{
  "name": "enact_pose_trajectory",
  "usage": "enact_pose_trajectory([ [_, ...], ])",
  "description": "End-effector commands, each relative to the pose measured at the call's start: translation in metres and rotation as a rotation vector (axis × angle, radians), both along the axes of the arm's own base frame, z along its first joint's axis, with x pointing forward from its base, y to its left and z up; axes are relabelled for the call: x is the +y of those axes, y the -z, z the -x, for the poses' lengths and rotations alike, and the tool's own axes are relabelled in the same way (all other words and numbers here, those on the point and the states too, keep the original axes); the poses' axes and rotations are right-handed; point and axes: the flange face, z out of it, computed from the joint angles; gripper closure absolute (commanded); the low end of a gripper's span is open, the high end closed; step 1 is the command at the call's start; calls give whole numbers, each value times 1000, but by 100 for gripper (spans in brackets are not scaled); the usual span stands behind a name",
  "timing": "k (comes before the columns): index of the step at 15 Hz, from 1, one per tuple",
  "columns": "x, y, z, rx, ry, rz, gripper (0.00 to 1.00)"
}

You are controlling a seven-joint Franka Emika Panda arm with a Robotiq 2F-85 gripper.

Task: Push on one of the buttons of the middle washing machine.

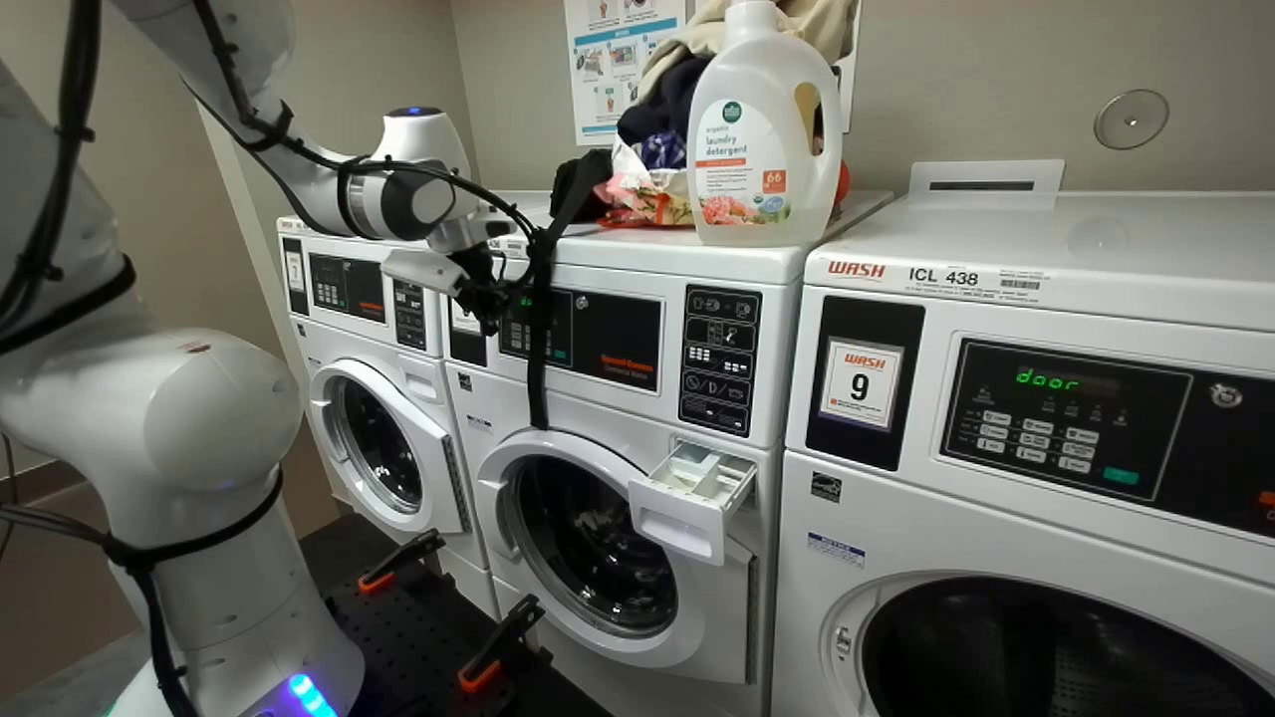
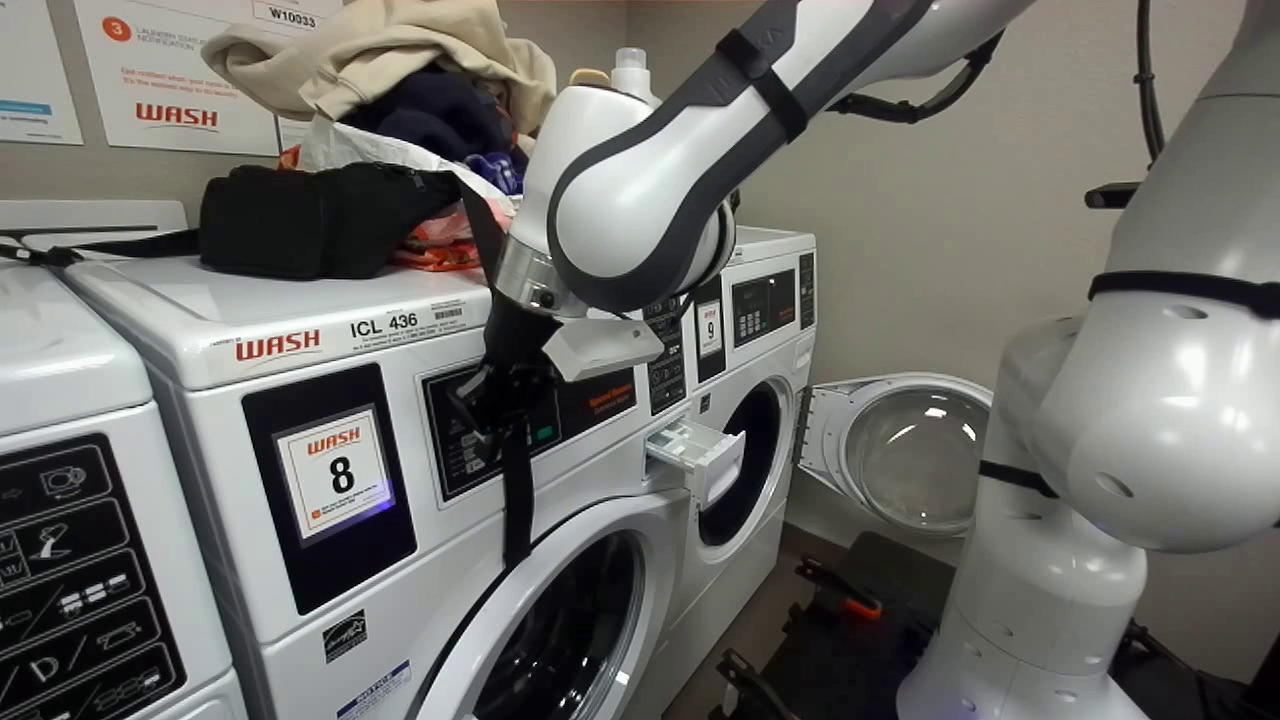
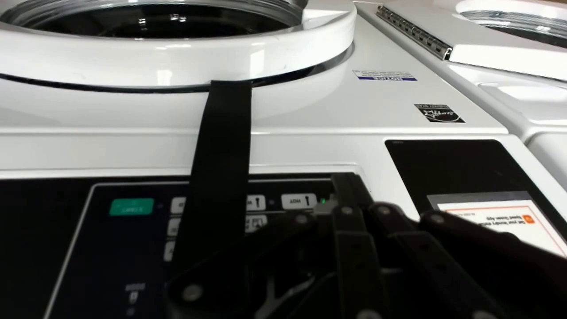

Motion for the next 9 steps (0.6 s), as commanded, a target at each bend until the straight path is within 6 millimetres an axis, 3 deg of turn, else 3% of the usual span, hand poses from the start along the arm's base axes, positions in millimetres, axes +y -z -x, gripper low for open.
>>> enact_pose_trajectory([
  [1, -2, 2, -3, -29, -1, 17, 100],
  [9, -6, 3, -7, -58, -11, 46, 100],
])
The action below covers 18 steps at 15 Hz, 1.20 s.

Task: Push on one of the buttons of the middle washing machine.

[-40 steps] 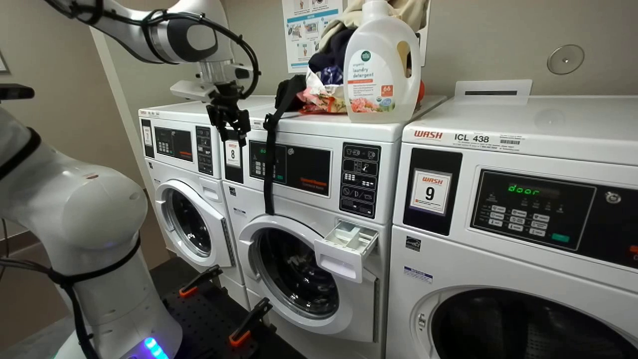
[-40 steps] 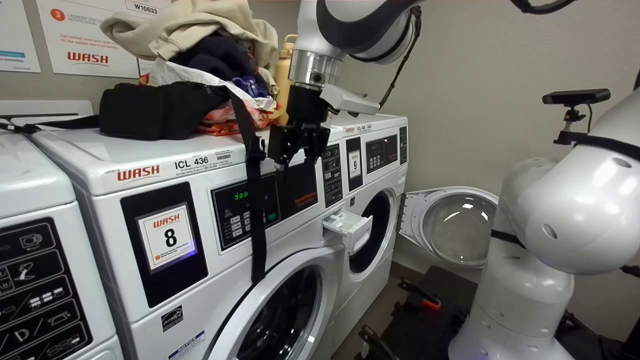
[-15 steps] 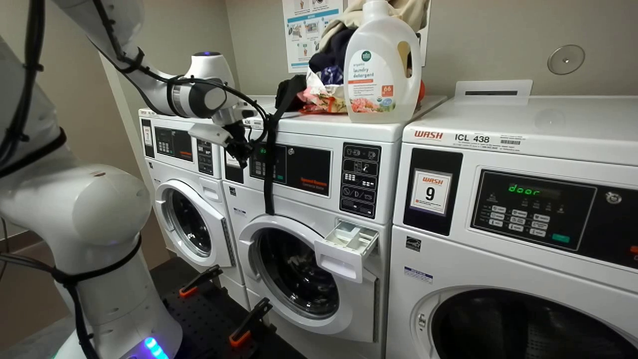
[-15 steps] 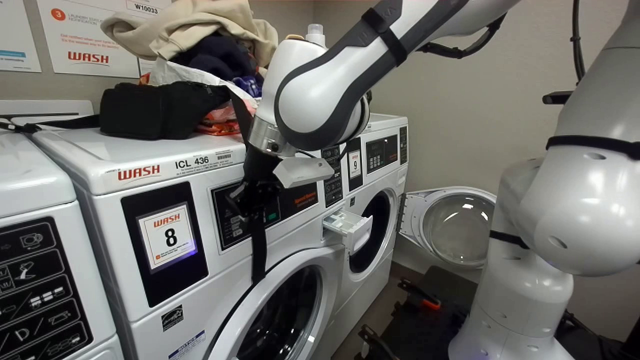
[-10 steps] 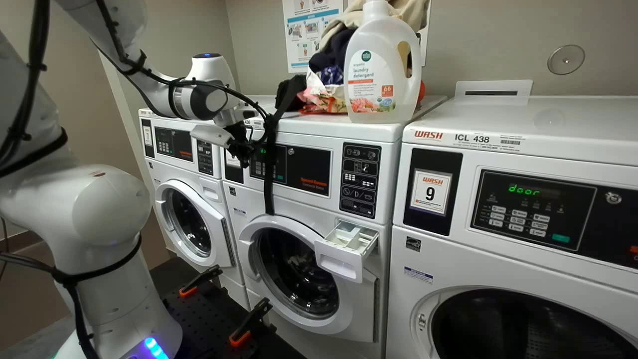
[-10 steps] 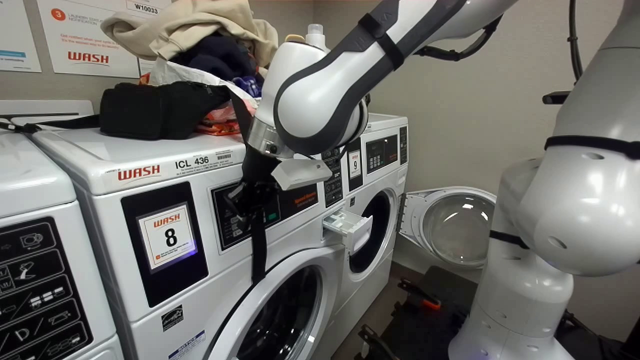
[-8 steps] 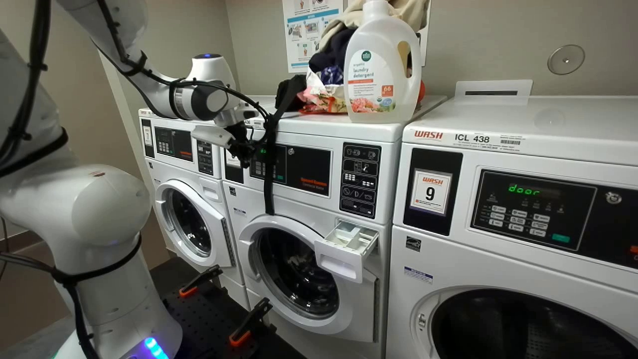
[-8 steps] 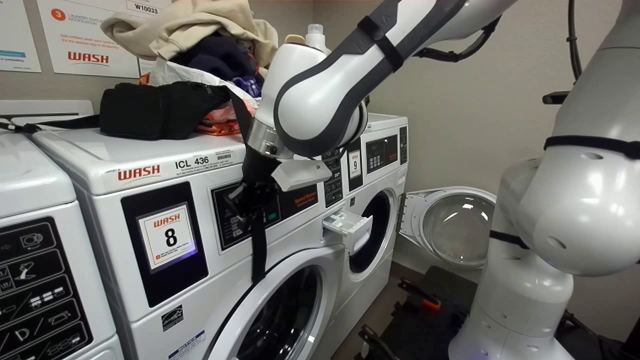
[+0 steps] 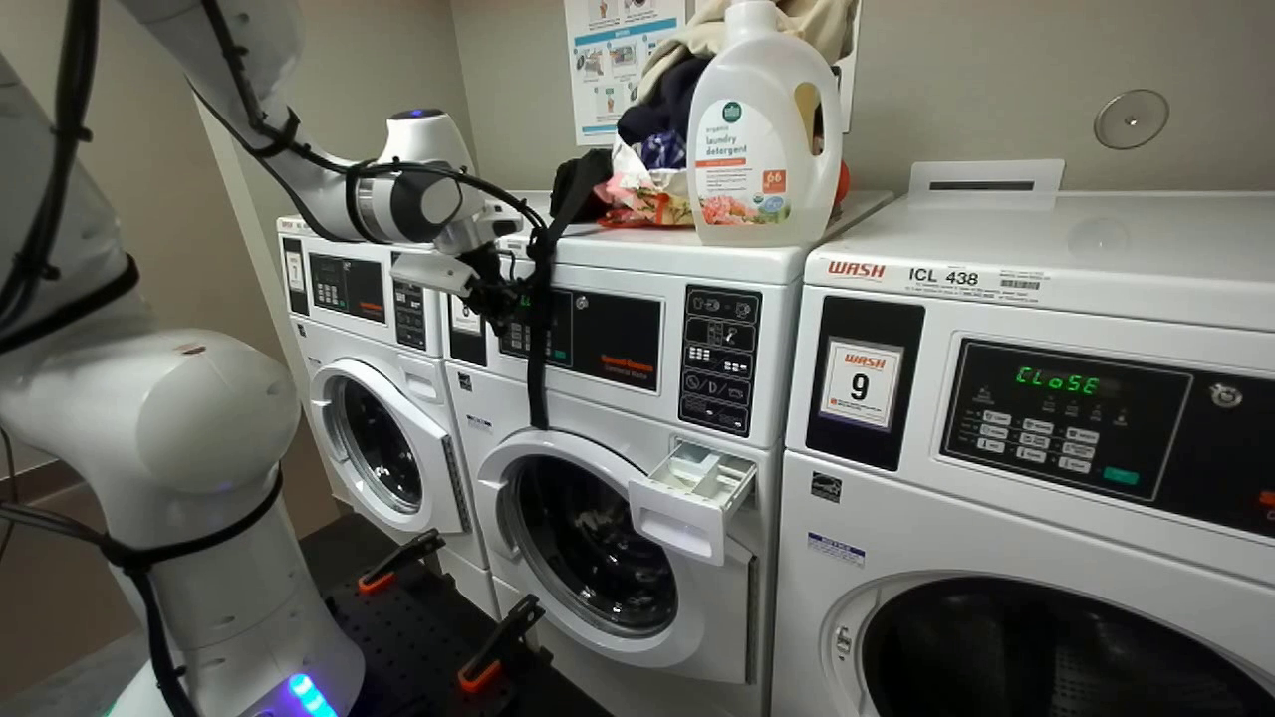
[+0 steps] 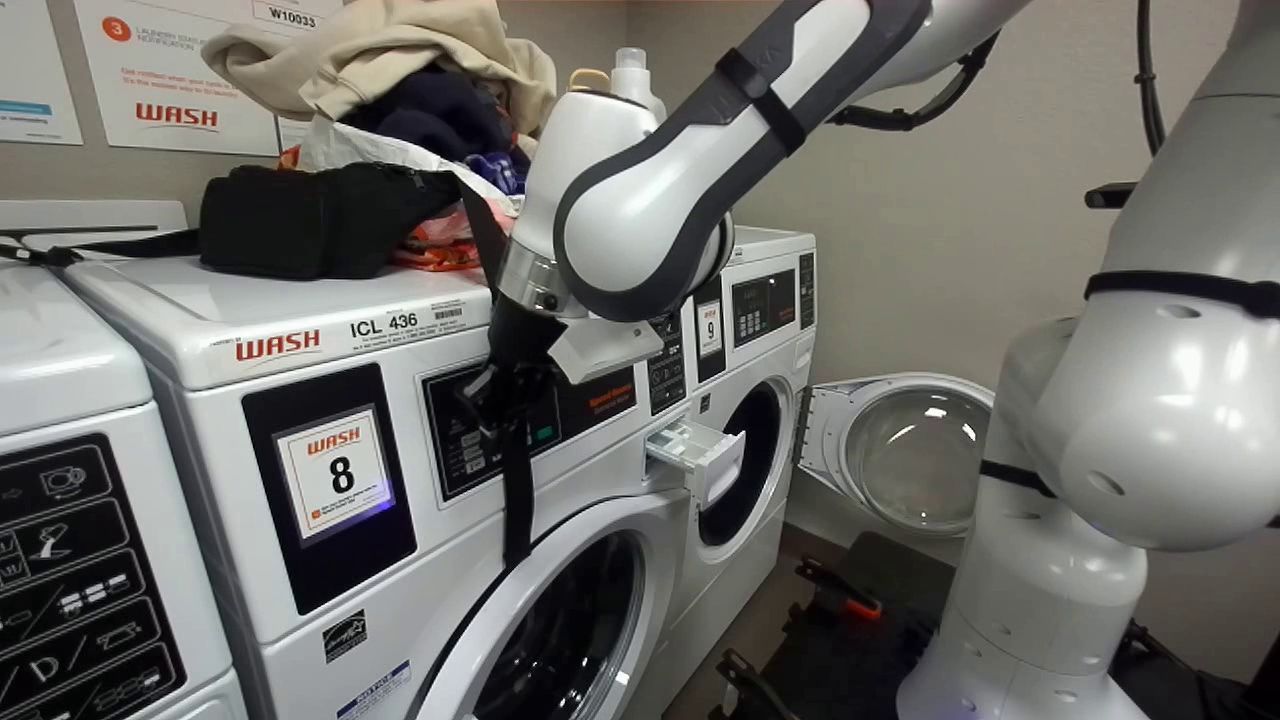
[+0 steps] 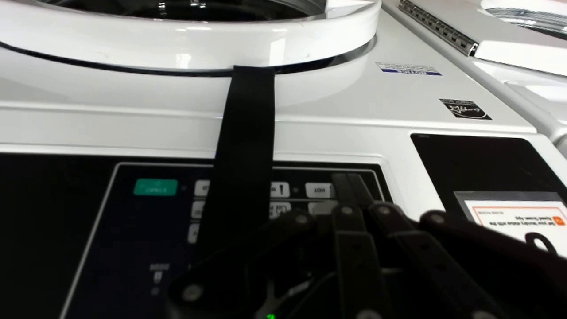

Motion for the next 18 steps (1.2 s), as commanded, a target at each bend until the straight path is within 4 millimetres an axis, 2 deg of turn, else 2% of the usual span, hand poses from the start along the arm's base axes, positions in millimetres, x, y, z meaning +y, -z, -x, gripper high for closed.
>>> enact_pose_trajectory([
  [1, 2, 1, -2, -35, 12, 5, 100],
  [8, 6, 12, -4, -84, 33, 7, 100],
  [11, 4, 8, -5, -172, 54, 14, 100],
  [18, 11, 4, 10, -242, 134, 31, 100],
])
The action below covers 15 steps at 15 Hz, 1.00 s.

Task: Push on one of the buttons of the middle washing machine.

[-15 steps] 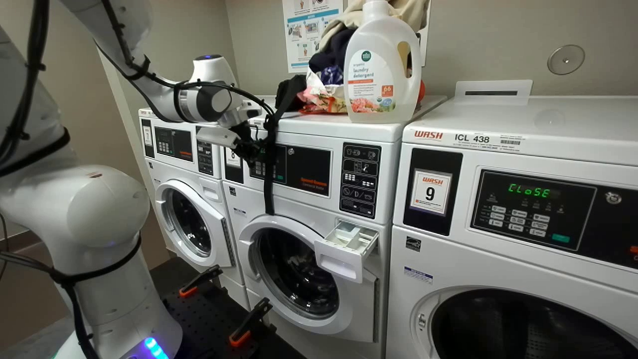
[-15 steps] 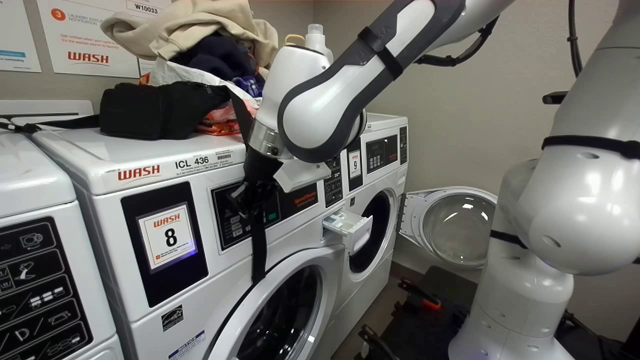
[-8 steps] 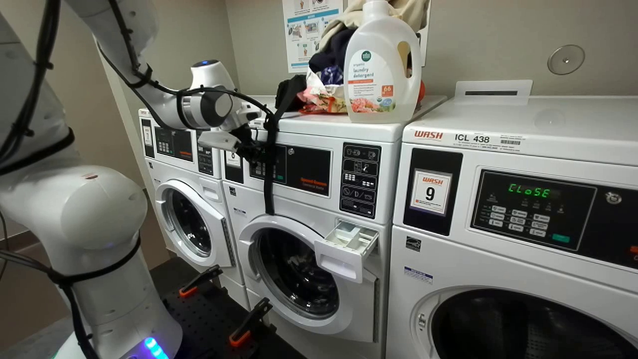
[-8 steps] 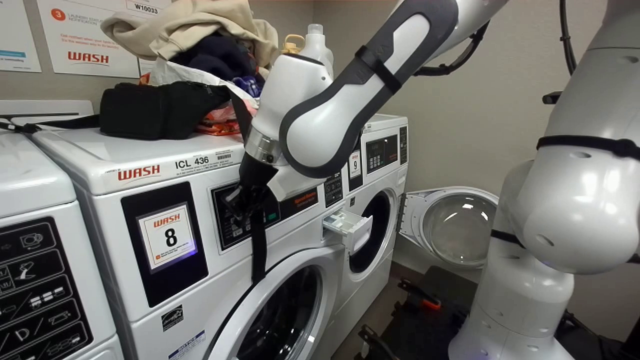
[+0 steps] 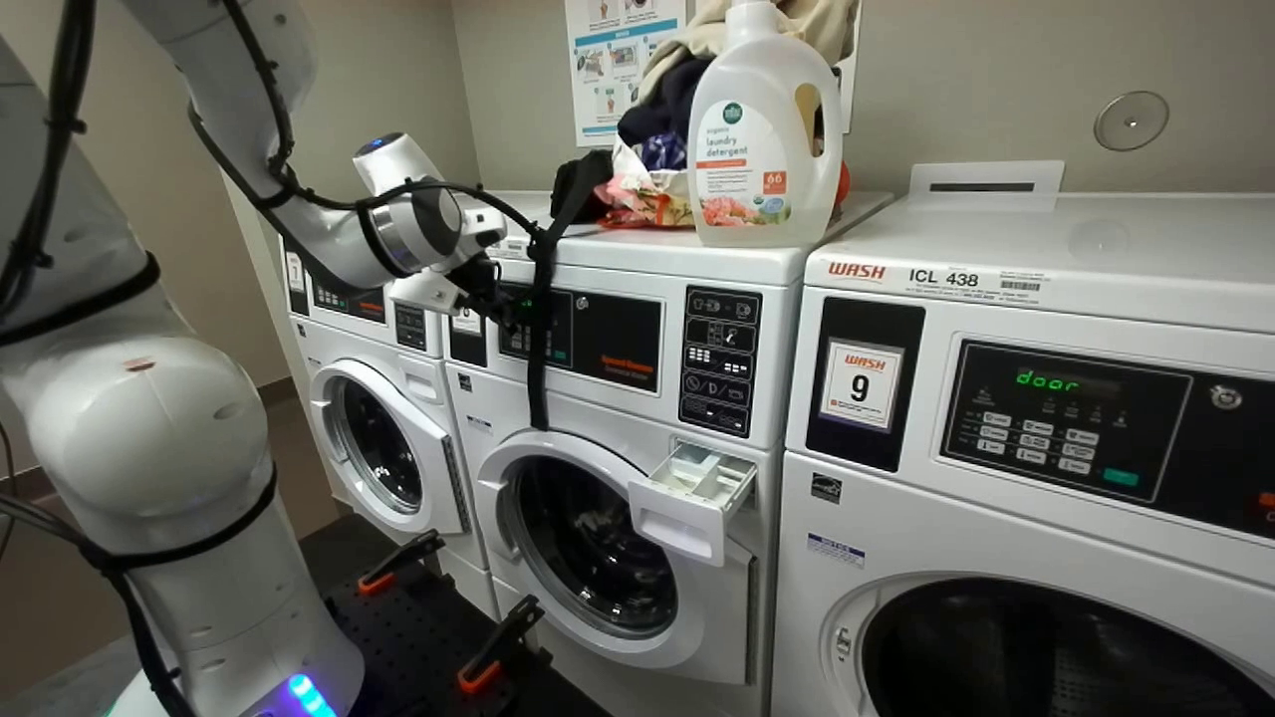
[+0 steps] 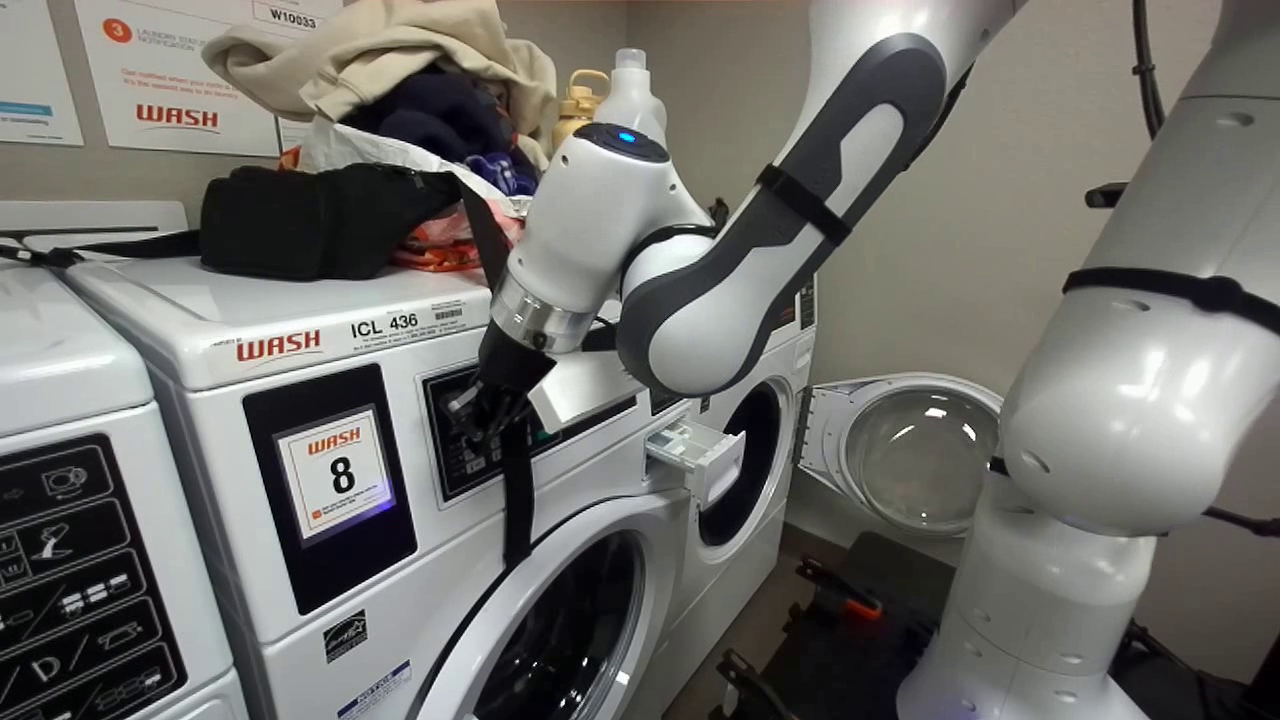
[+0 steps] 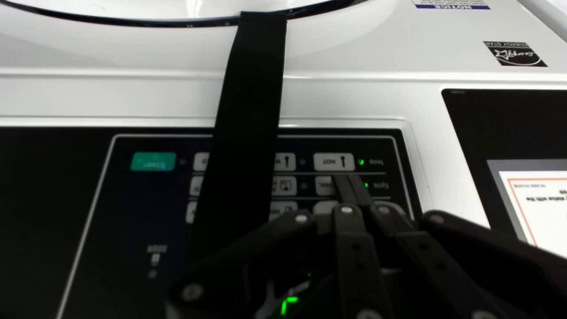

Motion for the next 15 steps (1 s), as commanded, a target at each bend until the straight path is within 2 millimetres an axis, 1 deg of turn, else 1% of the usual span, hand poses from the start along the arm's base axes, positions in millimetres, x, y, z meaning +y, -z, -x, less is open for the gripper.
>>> enact_pose_trajectory([
  [1, -4, -13, 1, -48, 48, -7, 100],
  [4, 1, -11, 0, -31, 63, -21, 100],
  [9, 9, 9, -2, 83, 72, -46, 100],
  [11, 17, 10, -3, 123, 60, -64, 100],
  [13, 24, 2, -2, 160, 37, -80, 100],
  [15, 26, -20, -1, 190, 8, -88, 100],
])
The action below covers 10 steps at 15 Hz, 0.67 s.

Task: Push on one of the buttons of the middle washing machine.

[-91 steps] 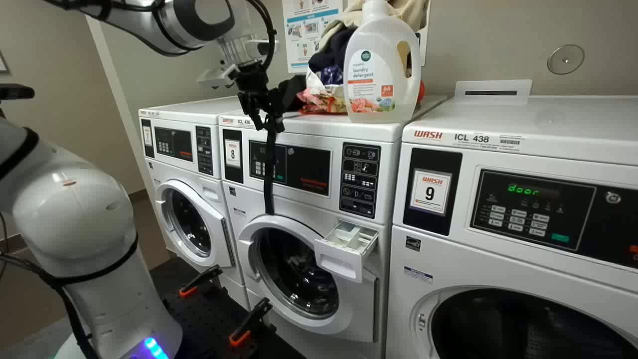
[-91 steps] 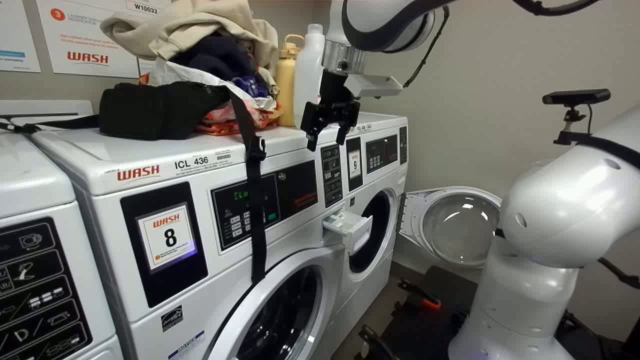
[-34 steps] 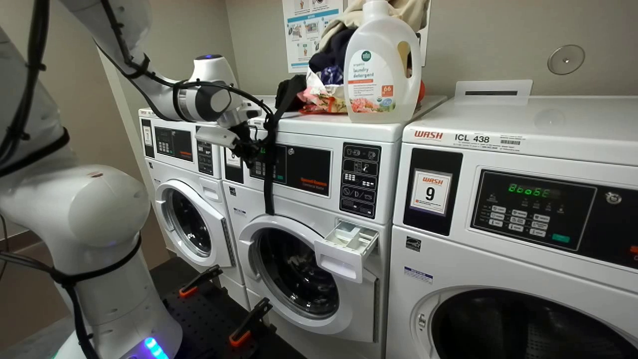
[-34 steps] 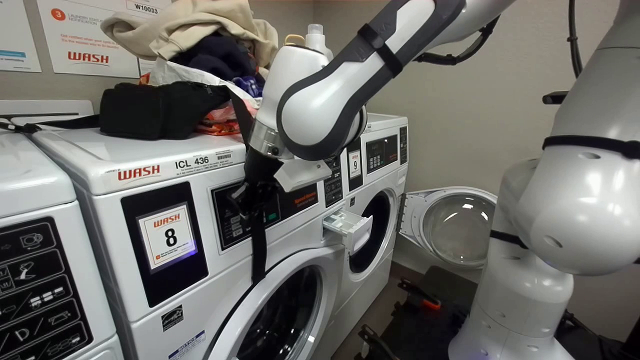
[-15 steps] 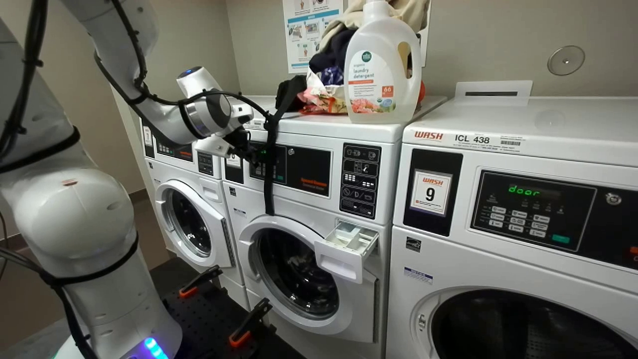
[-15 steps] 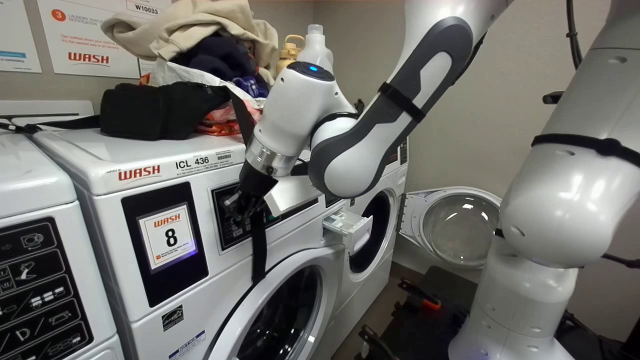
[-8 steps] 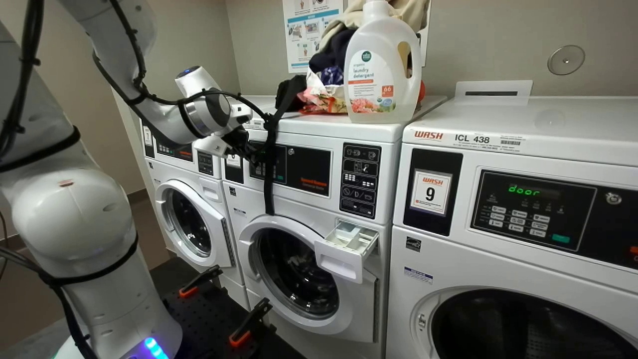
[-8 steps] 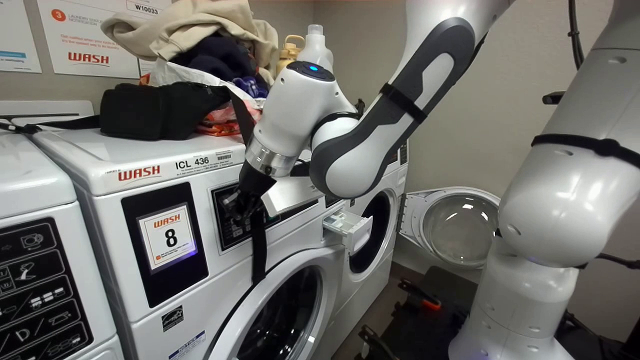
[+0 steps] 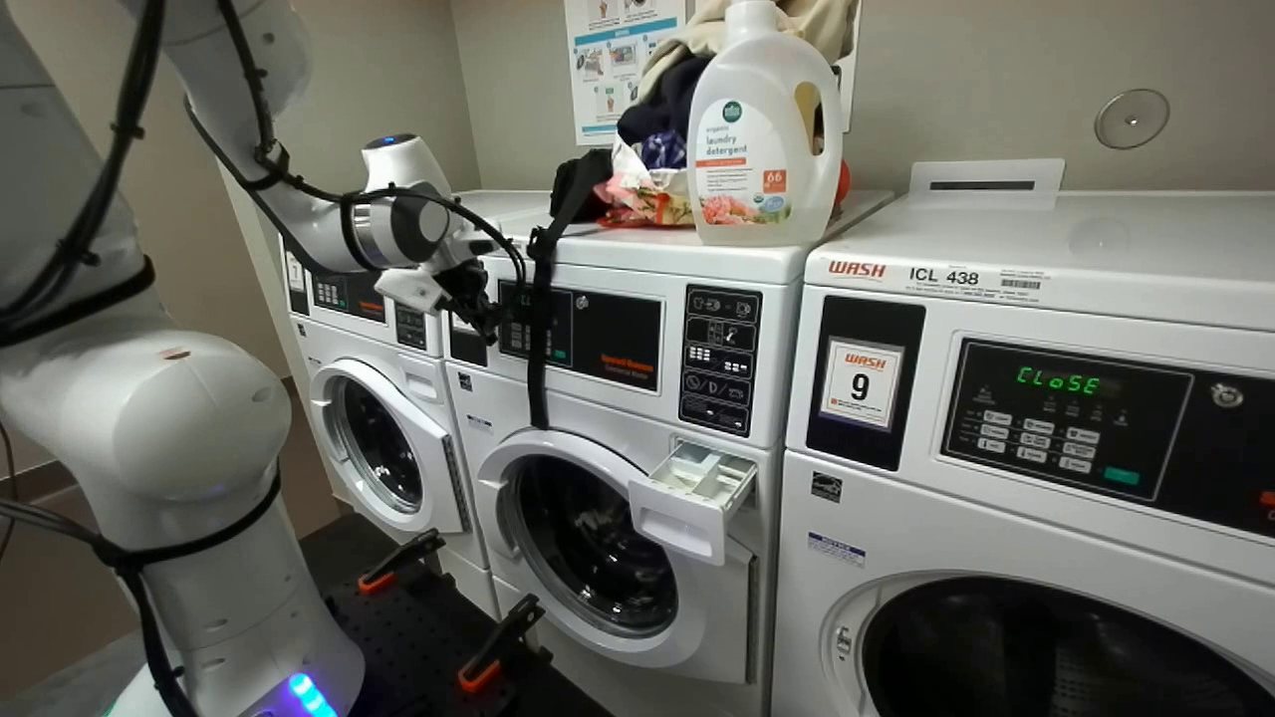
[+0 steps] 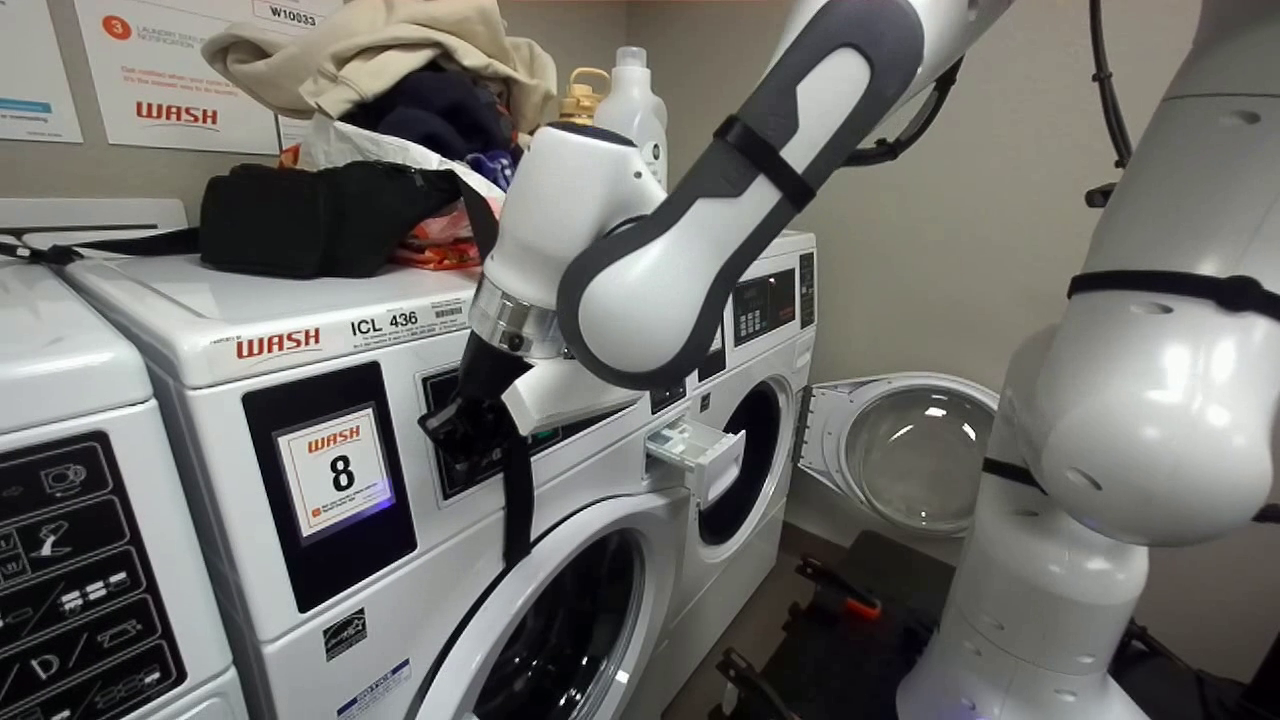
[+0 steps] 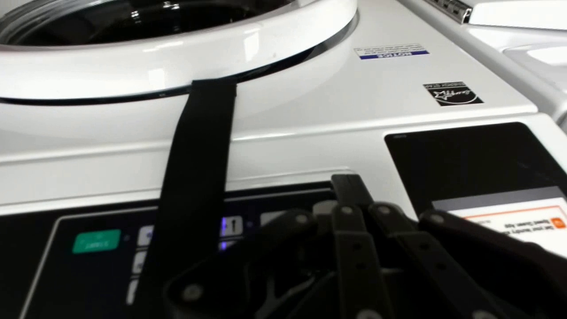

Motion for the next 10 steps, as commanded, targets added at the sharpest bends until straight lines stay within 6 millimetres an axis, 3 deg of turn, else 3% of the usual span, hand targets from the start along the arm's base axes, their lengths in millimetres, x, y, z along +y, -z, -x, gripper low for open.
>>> enact_pose_trajectory([
  [1, 3, -43, -1, 44, -49, -10, 100],
  [6, -20, -111, 1, 58, -96, 46, 100],
  [10, -33, -140, 7, 101, -139, 41, 100],
])
